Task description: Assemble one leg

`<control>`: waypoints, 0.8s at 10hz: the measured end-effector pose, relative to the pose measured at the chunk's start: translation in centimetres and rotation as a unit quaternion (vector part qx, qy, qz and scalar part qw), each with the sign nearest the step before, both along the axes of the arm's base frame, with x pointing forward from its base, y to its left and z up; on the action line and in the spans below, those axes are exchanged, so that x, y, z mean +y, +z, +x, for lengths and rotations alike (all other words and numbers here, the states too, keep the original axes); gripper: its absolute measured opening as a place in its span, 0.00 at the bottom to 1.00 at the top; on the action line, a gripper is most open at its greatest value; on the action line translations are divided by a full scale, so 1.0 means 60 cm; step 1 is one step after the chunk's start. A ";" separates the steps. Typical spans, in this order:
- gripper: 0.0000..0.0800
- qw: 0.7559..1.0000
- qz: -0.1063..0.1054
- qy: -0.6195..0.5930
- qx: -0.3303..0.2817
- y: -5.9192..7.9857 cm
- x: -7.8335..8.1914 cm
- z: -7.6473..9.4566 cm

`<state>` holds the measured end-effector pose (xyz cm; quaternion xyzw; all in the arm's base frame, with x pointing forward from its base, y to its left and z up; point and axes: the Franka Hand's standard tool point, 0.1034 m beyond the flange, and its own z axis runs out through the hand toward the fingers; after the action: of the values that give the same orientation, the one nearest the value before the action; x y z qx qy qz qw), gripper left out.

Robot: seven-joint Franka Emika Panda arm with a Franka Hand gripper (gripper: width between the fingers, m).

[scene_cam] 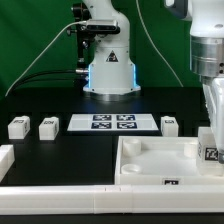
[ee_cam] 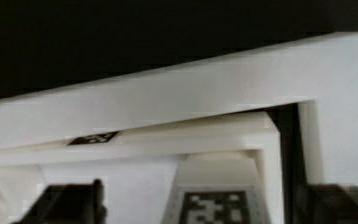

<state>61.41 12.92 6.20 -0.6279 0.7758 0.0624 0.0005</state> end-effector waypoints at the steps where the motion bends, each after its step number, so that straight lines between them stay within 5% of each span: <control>1: 0.73 1.000 0.000 0.006 0.000 0.000 0.001 0.000; 6: 0.81 0.988 0.011 0.156 -0.014 -0.001 0.003 -0.002; 8: 0.81 0.959 0.020 0.281 -0.026 -0.007 -0.001 -0.007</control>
Offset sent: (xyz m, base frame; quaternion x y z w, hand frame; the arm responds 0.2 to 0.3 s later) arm -0.0062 -0.0024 -0.0011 -0.0071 0.0069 0.0012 0.9999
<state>60.99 12.88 5.76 -0.8219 0.5663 0.0589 0.0159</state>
